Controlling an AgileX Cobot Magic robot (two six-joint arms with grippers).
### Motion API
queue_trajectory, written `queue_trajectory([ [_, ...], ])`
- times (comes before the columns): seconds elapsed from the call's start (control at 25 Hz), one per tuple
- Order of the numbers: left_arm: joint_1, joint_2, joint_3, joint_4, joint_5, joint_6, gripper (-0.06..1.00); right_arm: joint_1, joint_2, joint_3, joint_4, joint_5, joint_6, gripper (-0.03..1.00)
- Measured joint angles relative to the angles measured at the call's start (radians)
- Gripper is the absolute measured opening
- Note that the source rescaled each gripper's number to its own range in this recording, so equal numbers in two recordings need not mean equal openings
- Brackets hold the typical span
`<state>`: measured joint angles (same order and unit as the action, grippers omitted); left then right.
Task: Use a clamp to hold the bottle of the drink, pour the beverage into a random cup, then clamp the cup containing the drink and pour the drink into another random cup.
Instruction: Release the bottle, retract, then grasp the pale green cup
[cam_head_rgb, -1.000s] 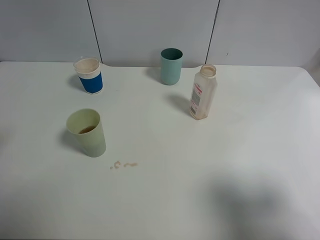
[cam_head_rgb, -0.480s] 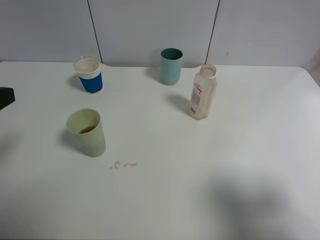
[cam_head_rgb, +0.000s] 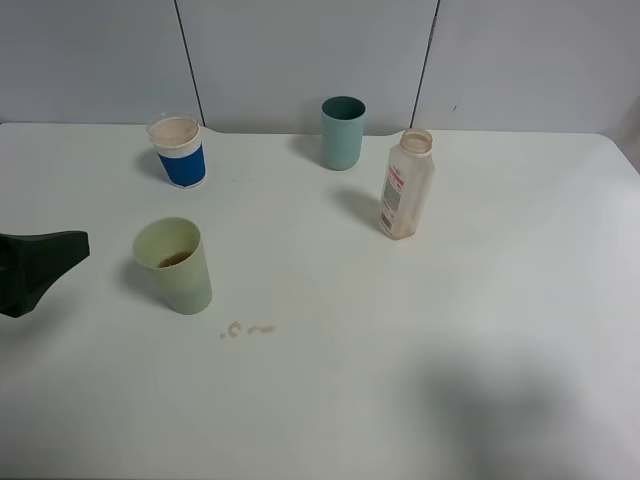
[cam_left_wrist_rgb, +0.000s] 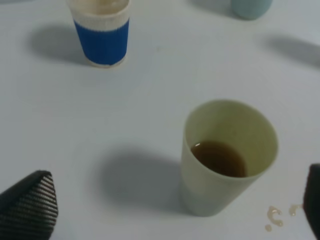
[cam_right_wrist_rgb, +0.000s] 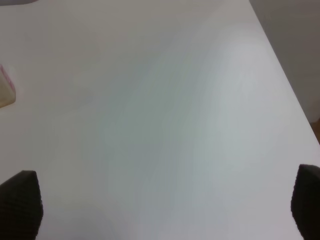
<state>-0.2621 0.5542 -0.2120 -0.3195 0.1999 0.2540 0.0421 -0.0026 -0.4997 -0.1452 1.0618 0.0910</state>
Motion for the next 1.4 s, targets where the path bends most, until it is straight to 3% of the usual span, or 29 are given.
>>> queue_trajectory([
  [0.48, 0.0, 0.0, 0.061, 0.014, -0.05, -0.014, 1.0, 0.0, 0.0, 0.0, 0.0, 0.0, 0.0, 1.0],
  [1.04, 0.0, 0.02, 0.171, 0.057, -0.2, -0.017, 1.0, 0.0, 0.0, 0.0, 0.0, 0.0, 0.0, 1.0],
  [1.28, 0.0, 0.132, 0.174, 0.142, -0.282, -0.065, 1.0, 0.0, 0.0, 0.0, 0.0, 0.0, 0.0, 1.0],
  [1.4, 0.0, 0.232, 0.174, 0.245, -0.356, -0.163, 1.0, 0.0, 0.0, 0.0, 0.0, 0.0, 0.0, 1.0],
])
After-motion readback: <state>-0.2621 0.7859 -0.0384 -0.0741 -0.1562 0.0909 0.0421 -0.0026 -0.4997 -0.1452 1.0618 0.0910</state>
